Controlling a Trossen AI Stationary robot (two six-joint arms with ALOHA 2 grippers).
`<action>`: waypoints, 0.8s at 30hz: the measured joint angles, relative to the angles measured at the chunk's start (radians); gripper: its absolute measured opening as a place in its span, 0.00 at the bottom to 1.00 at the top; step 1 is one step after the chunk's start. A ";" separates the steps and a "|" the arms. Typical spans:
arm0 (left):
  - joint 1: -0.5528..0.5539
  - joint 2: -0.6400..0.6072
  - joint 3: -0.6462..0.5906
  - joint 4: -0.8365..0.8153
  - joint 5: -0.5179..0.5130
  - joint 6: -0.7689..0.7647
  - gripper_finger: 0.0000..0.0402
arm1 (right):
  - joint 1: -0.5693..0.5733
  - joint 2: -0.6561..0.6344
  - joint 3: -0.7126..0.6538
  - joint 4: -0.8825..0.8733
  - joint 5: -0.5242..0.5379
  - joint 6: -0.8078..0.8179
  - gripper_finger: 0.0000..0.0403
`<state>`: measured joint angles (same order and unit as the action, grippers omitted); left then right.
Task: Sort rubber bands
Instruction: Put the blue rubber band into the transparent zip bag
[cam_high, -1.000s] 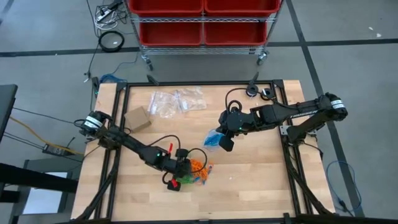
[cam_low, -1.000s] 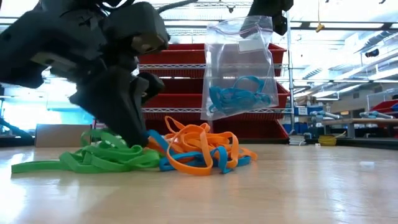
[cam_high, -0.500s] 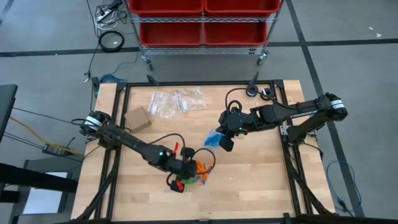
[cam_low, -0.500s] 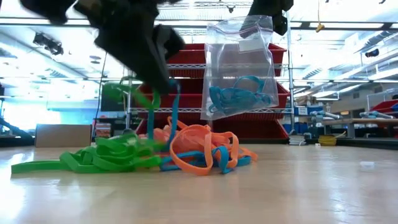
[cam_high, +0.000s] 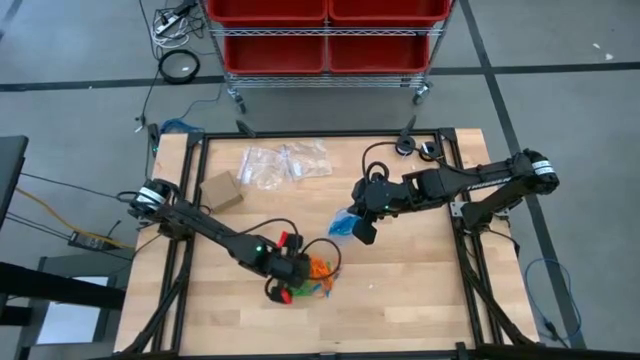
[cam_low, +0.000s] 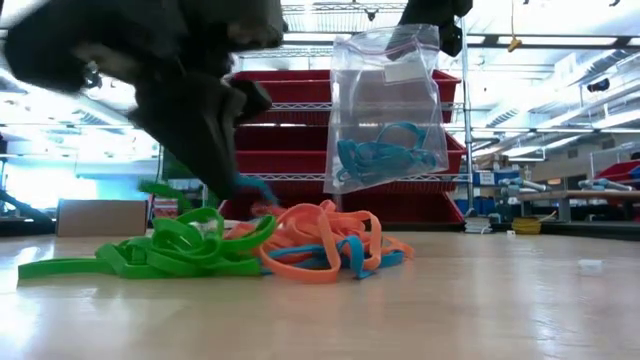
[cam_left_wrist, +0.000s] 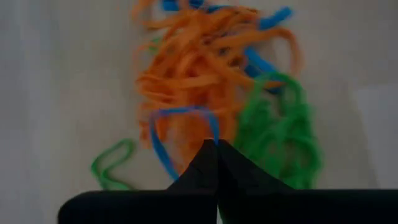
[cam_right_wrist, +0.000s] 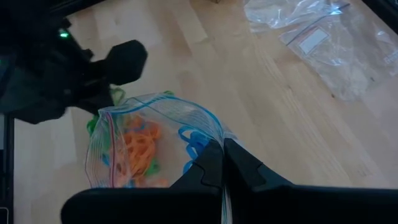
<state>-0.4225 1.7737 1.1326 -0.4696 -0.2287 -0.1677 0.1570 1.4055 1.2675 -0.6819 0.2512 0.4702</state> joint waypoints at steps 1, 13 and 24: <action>0.000 0.000 -0.011 0.020 -0.016 -0.017 0.01 | 0.000 0.000 0.000 0.000 0.000 0.000 0.00; 0.010 0.000 -0.051 0.120 -0.013 -0.077 0.01 | 0.000 0.000 0.000 0.000 0.000 0.003 0.00; 0.015 0.000 -0.051 0.146 -0.001 -0.095 0.03 | 0.000 0.000 0.000 0.000 0.000 0.002 0.00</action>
<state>-0.4075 1.7737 1.0817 -0.3240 -0.2296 -0.2623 0.1570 1.4055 1.2675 -0.6815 0.2516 0.4725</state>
